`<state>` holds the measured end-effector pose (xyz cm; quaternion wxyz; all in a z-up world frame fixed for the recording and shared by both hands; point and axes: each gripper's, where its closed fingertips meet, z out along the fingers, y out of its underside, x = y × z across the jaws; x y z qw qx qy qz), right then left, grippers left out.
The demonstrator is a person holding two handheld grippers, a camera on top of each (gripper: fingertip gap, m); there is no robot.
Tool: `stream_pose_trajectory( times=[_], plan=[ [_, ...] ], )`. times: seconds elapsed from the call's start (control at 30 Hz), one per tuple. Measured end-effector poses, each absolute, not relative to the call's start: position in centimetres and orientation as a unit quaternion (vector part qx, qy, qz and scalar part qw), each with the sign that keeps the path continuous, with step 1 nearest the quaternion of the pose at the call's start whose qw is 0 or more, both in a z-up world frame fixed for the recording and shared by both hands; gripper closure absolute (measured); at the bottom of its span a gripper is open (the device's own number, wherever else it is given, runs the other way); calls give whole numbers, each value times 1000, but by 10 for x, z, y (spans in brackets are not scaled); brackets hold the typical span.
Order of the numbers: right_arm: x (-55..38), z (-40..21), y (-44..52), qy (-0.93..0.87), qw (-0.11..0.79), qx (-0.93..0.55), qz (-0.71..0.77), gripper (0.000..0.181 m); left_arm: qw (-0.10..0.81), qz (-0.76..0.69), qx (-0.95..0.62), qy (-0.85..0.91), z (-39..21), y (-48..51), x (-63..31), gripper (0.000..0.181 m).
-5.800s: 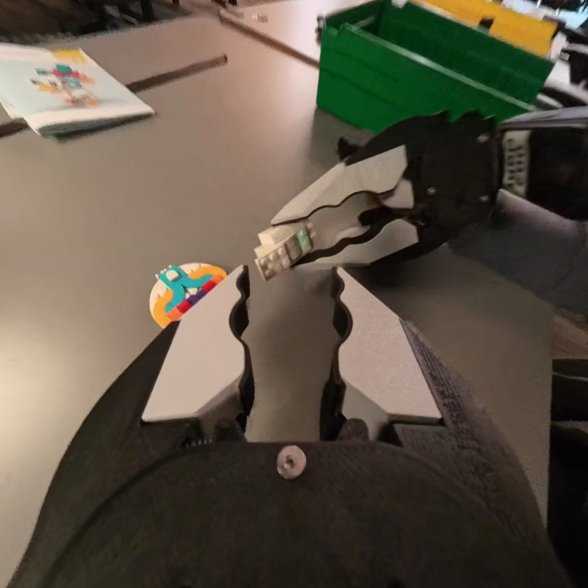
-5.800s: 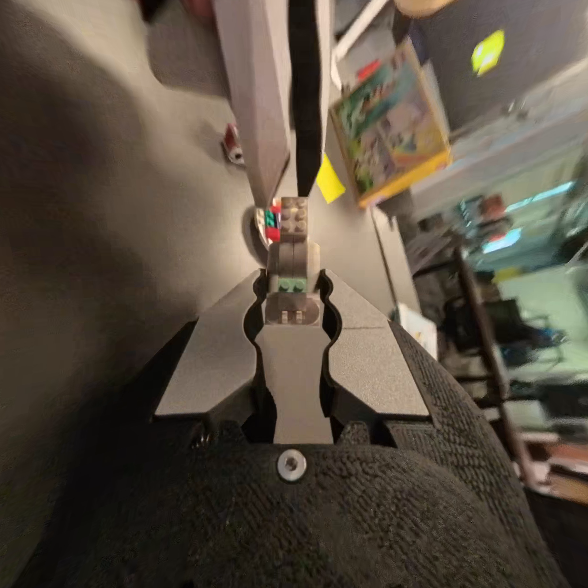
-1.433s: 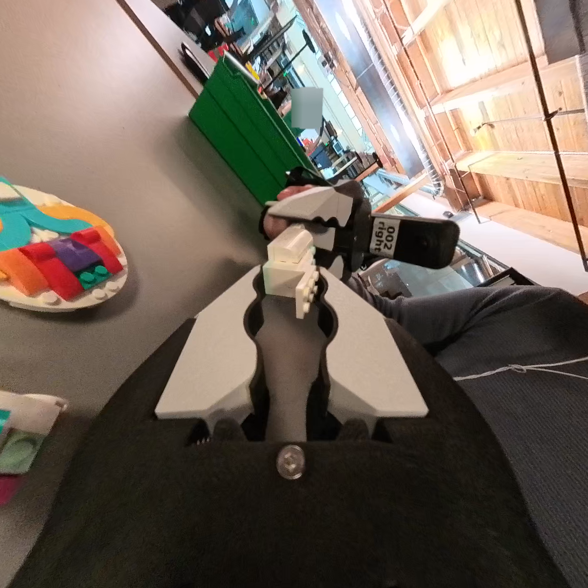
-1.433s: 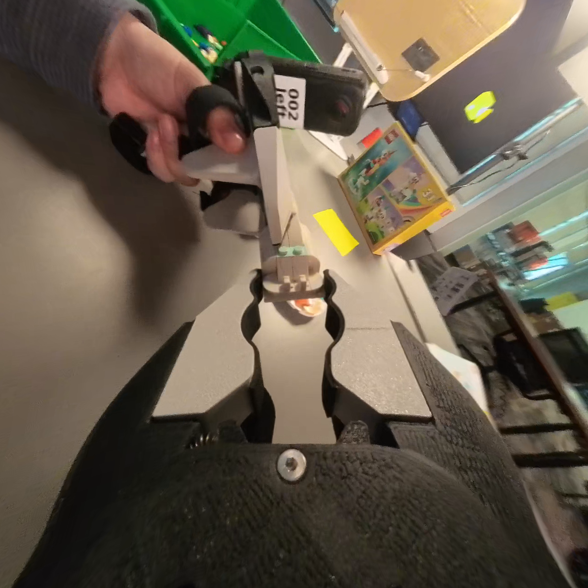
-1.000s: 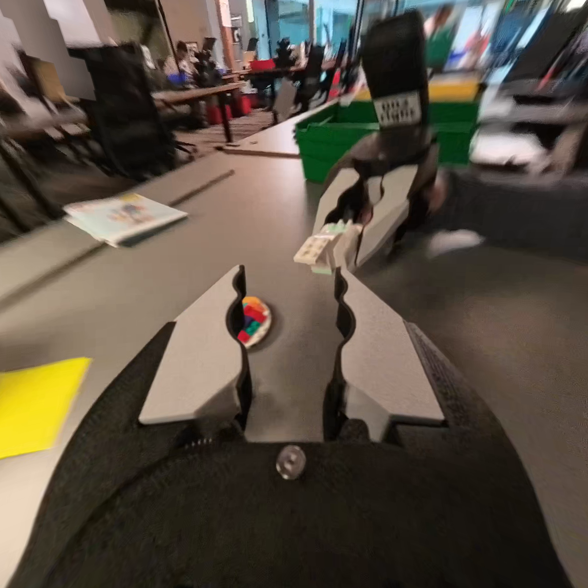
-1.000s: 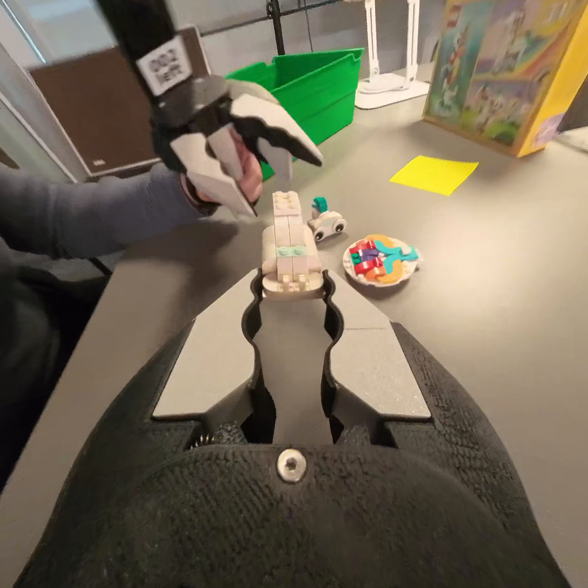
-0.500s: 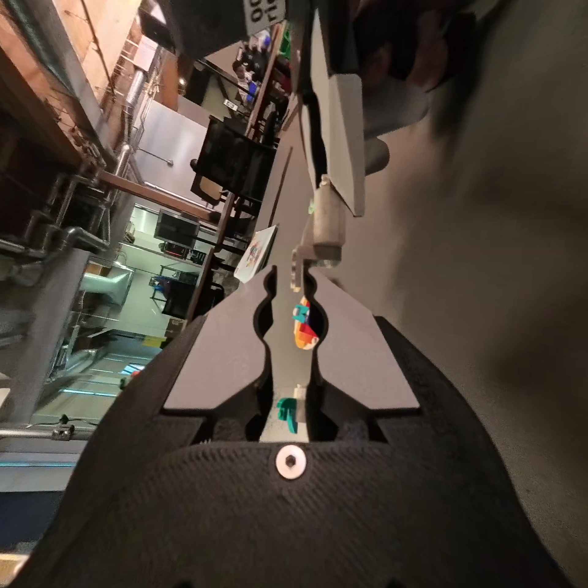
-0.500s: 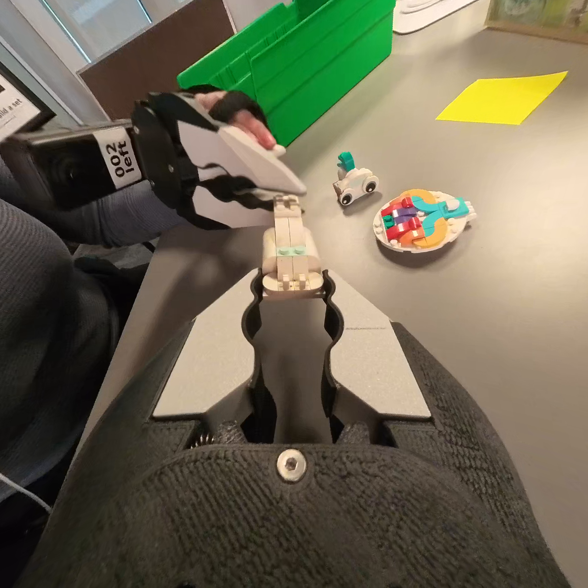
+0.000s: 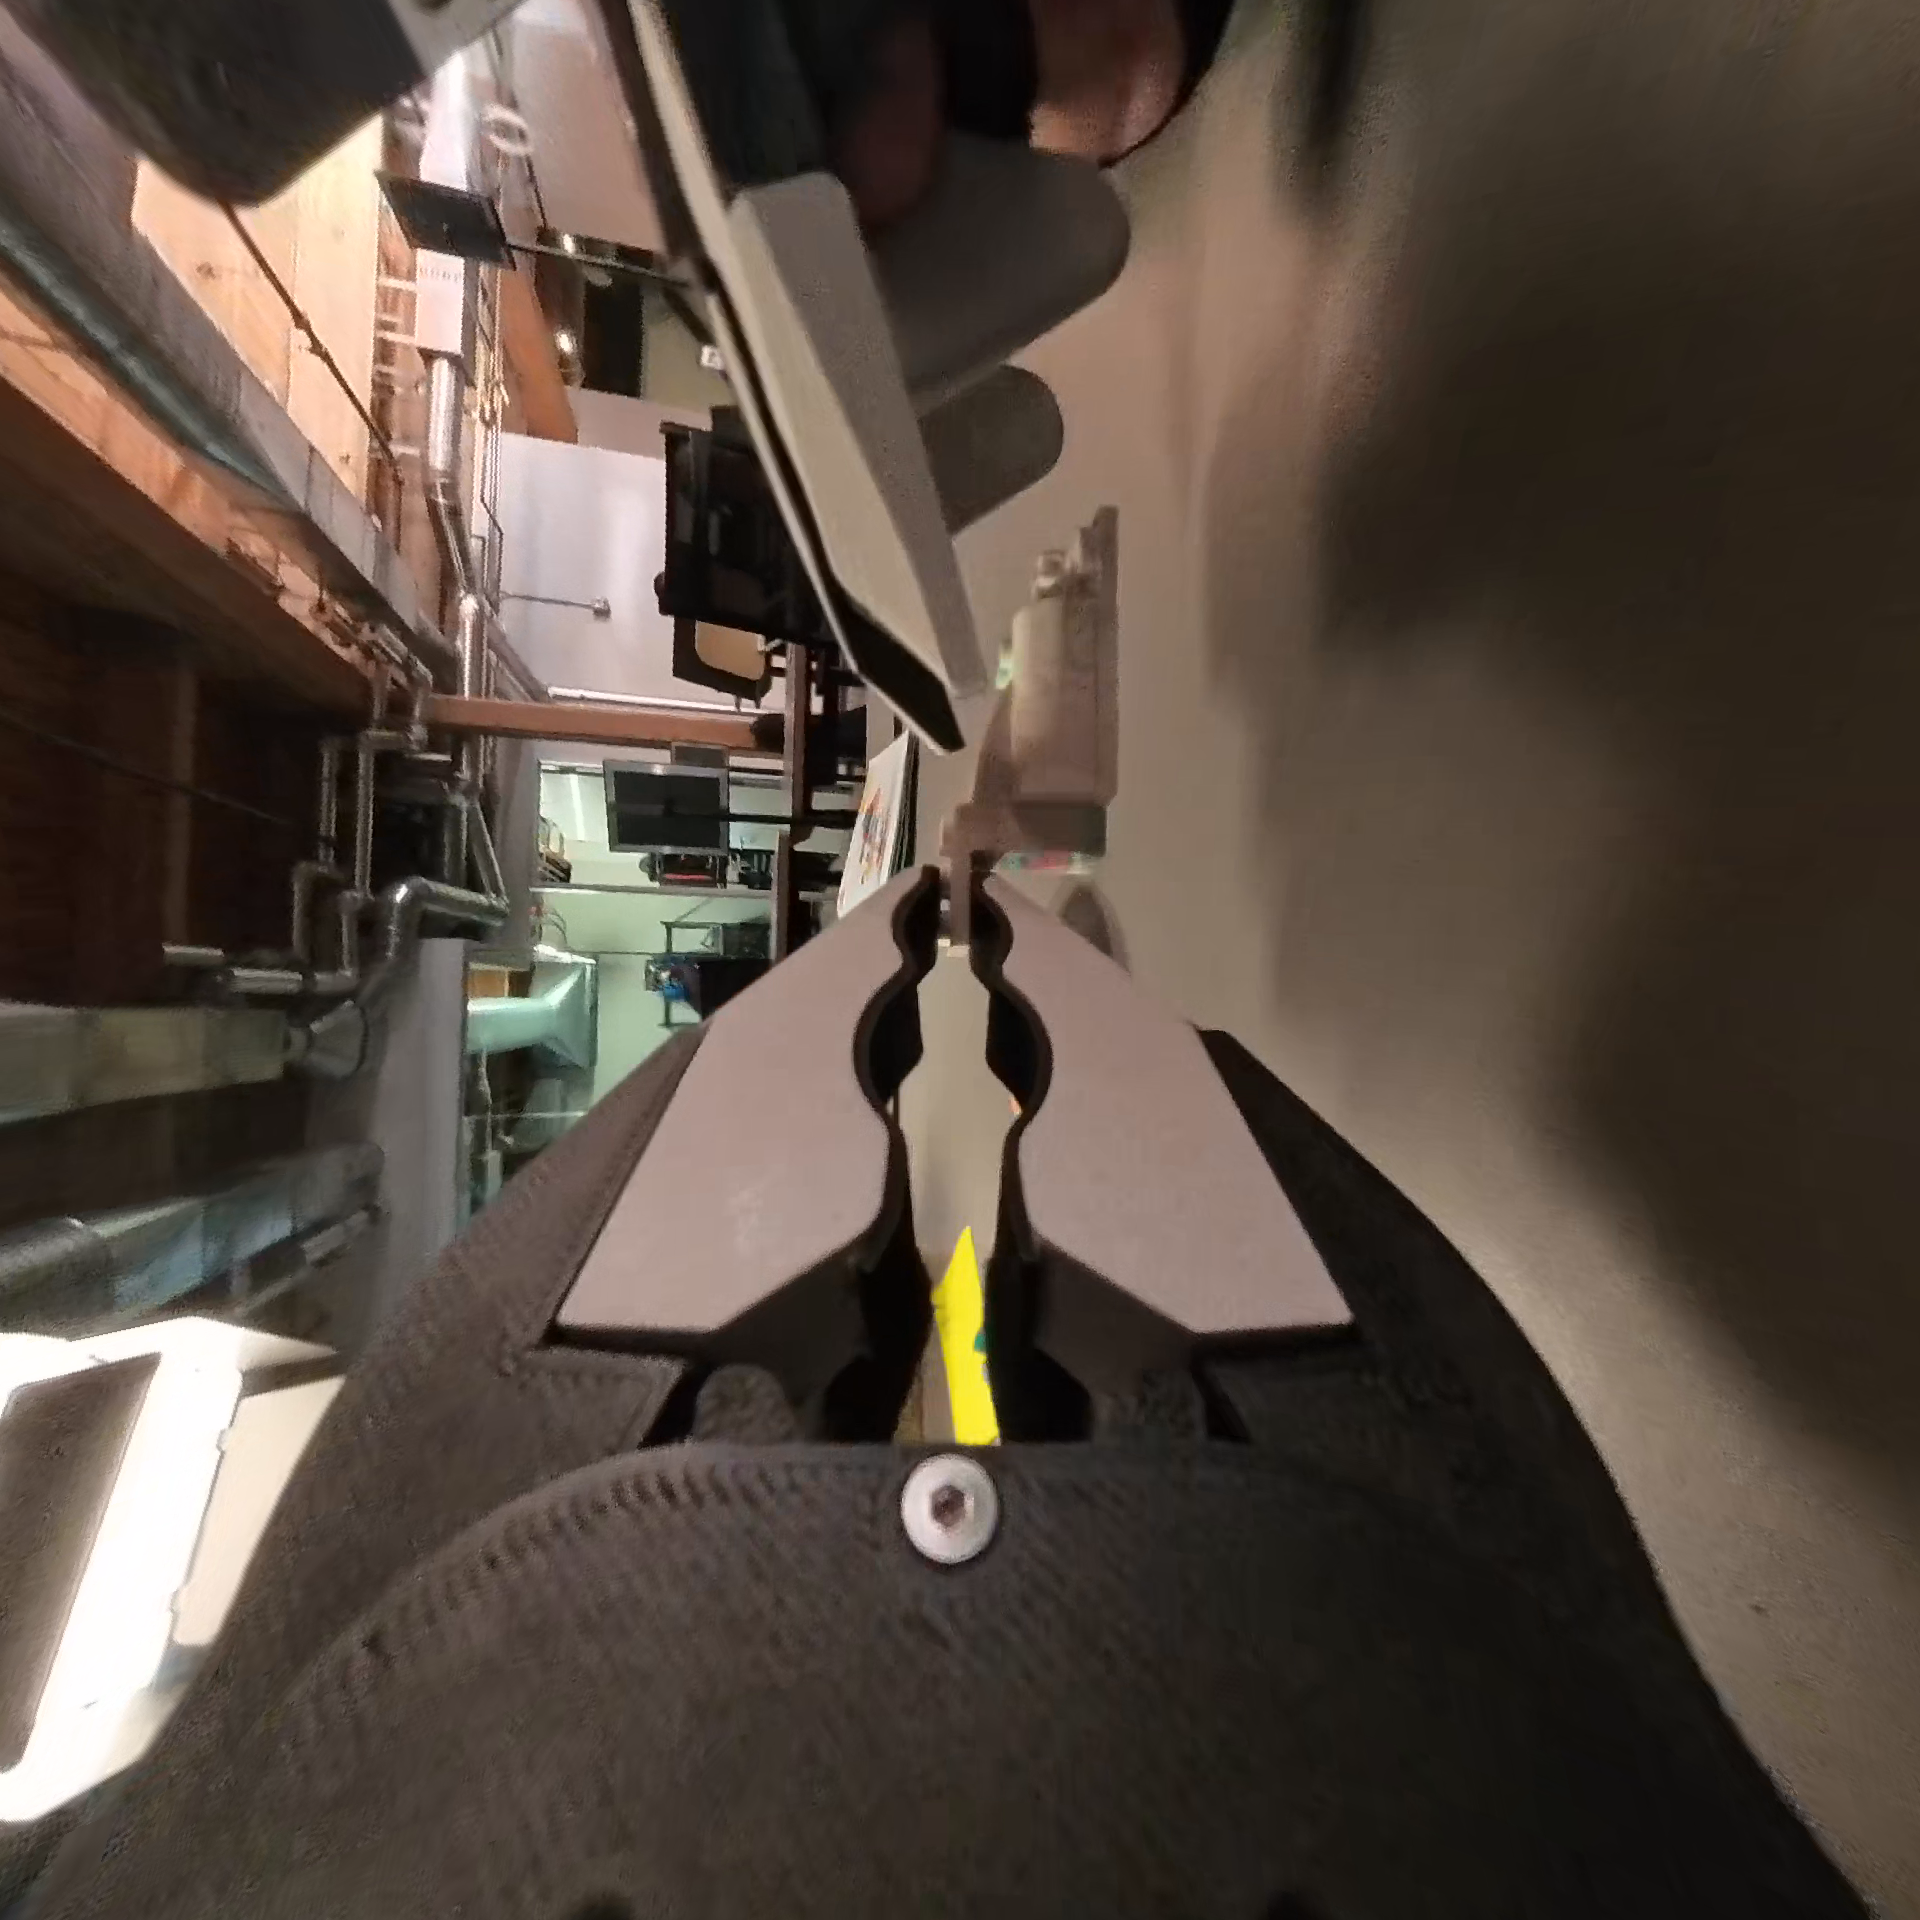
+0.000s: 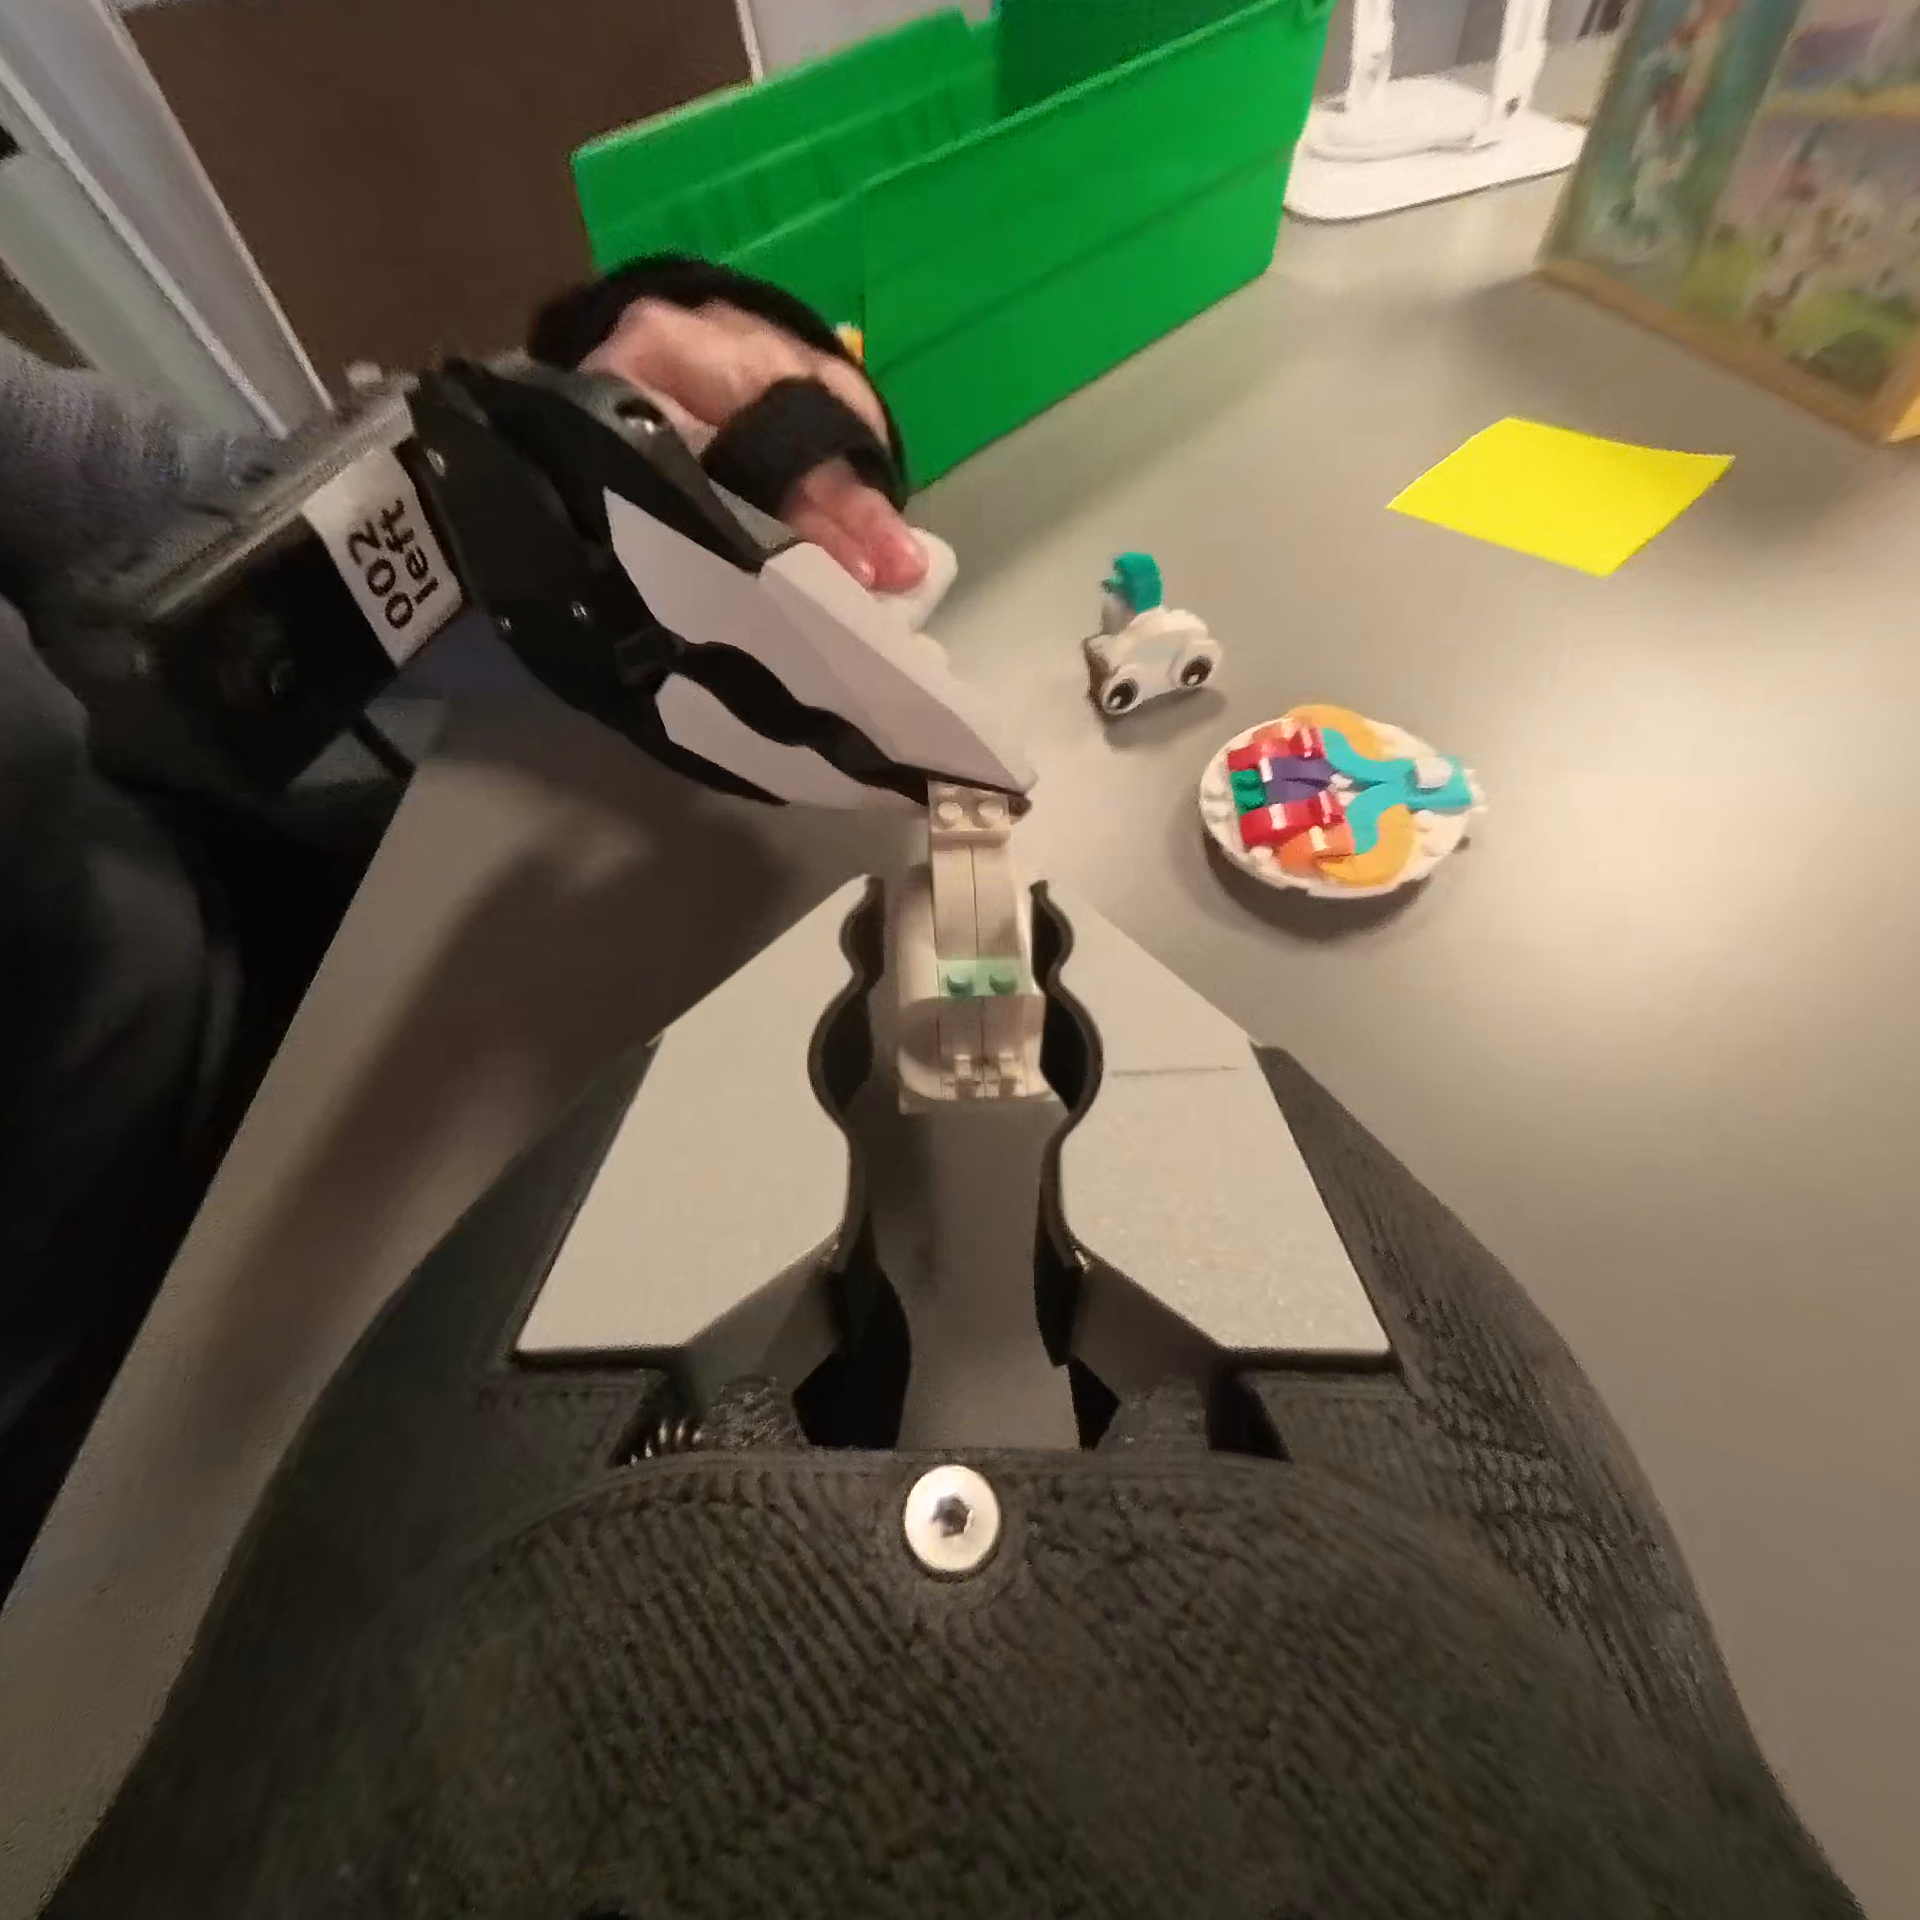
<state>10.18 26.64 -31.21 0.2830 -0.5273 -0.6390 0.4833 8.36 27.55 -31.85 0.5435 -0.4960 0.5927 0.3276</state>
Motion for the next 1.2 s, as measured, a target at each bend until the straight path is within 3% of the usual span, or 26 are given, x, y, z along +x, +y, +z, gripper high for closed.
stream_pose_trajectory(
  times=[0.13,0.43,0.87,1.2],
  plan=[
    [101,-326,263,-662,270,-532,452,167,529,342,-467,621,-326,272,92,178],
    [100,-339,252,-694,254,-524,422,167,505,363,-420,661,-336,265,102,177],
    [102,-313,250,-649,260,-493,517,167,562,322,-451,614,-316,261,103,177],
    [109,-324,250,-650,222,-517,510,164,549,321,-446,630,-323,259,105,177]
  ],
)
